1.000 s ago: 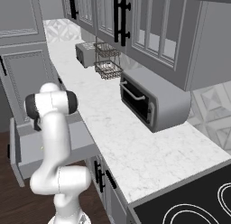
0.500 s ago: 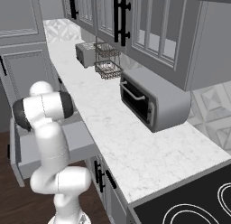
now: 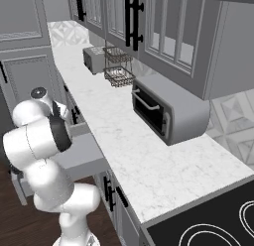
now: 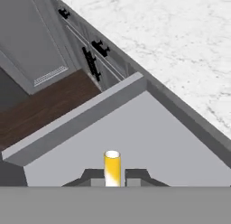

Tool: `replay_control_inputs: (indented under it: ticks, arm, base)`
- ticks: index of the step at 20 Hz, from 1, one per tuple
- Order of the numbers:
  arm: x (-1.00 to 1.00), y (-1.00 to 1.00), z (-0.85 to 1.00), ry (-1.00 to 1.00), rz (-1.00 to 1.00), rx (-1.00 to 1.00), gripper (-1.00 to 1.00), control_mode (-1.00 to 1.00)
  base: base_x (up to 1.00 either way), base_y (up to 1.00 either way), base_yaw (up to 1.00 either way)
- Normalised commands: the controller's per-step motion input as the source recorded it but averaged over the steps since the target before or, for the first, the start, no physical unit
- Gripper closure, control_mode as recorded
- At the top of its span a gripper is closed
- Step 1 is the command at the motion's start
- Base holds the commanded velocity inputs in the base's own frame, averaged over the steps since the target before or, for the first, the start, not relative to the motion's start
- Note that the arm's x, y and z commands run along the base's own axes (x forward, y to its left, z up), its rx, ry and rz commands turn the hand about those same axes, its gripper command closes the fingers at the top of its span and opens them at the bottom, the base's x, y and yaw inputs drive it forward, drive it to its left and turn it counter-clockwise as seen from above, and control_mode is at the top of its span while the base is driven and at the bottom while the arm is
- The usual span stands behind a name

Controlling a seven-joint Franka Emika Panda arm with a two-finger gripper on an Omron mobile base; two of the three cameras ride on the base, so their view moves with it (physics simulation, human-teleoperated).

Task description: Take a straw from the drawer in front and place it inside the glass cup on the dining counter.

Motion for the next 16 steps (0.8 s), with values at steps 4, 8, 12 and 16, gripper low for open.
replay_control_inputs:
  ticks: [4,8,12,16]
  arm:
    - [-0.63,-0.49,1.00,-0.20,0.07,0.00,1.00,-1.00]
    - [-0.72,-0.45,1.00,-0.17,0.04,0.00,1.00,-1.00]
    - [-0.75,-0.45,1.00,-0.14,0.03,0.00,1.00,-1.00]
    - [-0.77,-0.45,0.91,-0.13,0.02,-0.03,1.00,-1.00]
  base:
    - [0.00,0.00,0.00]
    - [0.00,0.00,0.00]
    - [0.00,0.00,0.00]
    - [0.00,0.00,0.00]
